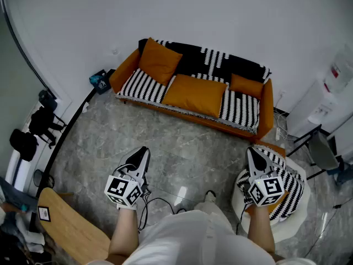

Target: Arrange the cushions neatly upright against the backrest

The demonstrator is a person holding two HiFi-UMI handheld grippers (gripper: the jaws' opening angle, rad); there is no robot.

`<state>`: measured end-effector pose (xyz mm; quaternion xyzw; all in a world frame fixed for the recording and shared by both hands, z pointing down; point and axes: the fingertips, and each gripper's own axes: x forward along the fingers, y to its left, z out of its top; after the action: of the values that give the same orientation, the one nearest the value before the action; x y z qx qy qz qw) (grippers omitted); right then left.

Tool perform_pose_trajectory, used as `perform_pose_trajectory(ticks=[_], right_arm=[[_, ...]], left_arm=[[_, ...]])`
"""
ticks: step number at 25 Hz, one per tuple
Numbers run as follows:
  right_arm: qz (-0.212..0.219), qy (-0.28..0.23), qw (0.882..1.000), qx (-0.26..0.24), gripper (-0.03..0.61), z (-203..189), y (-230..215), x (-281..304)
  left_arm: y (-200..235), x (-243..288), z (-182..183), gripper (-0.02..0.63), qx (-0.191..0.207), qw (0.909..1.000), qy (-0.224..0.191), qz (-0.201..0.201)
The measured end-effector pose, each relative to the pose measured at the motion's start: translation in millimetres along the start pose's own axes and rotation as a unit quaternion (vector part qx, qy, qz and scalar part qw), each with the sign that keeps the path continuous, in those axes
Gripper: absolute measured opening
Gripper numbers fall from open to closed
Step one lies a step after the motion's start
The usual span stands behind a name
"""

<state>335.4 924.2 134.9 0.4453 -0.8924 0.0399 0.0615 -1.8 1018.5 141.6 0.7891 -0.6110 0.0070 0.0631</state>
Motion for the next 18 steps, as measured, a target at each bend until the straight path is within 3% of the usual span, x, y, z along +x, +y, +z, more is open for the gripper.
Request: perform_pose_trajectory(ticks=[10, 18], right_arm=[[0.005, 0.002, 1.0, 0.0, 0.017, -4, -15, 17], [0.01, -0.001, 1.0, 0.026, 0.017, -10, -57, 36]], left_arm=[[2, 26, -4, 0.052, -0.002, 1.0, 0.003, -0.004], [-3, 63, -5, 0.052, -0.008, 0.9999, 0.006, 0.006]])
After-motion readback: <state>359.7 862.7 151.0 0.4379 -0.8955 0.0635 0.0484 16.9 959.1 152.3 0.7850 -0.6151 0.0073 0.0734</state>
